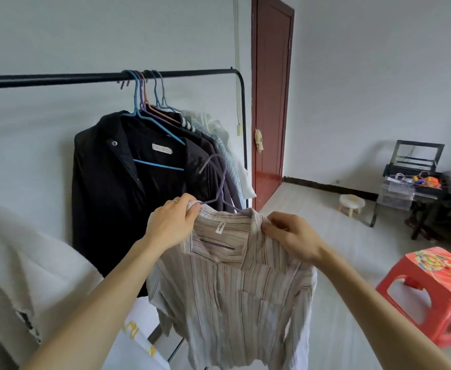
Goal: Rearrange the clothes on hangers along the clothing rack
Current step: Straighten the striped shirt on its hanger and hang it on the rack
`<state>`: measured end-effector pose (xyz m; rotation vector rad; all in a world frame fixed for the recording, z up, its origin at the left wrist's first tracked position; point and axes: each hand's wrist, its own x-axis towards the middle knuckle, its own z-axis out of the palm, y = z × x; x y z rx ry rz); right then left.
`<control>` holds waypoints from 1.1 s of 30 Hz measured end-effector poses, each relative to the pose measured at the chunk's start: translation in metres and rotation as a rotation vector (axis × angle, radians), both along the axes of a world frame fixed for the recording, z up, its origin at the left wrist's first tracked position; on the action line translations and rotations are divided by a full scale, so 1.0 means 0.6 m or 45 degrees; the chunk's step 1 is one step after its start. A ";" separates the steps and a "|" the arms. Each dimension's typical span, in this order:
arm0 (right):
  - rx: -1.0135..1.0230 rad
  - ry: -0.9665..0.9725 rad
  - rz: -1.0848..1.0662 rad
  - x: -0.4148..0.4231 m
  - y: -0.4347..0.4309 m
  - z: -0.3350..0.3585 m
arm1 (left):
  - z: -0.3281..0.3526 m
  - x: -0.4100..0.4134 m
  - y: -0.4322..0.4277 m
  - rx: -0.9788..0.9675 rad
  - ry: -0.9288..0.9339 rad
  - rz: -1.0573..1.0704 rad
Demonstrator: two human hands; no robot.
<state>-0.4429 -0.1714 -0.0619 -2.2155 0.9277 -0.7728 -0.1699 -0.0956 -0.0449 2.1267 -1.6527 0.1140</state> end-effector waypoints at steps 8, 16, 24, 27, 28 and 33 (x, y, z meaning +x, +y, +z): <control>0.026 -0.109 0.238 0.115 0.021 0.020 | 0.096 0.064 0.080 -0.217 -0.418 0.222; 0.209 -0.355 0.550 0.266 0.069 0.104 | 0.196 0.145 0.208 -0.494 -0.706 0.745; 0.219 -0.513 0.731 0.408 0.144 0.200 | 0.236 0.216 0.321 -0.659 -0.731 1.111; 0.243 -0.567 0.739 0.449 0.176 0.225 | 0.251 0.241 0.352 -0.660 -0.722 1.190; 0.242 -0.574 0.733 0.460 0.183 0.233 | 0.257 0.248 0.358 -0.653 -0.696 1.209; 0.158 -0.537 0.699 0.507 0.215 0.259 | 0.277 0.283 0.383 -0.559 -0.645 1.254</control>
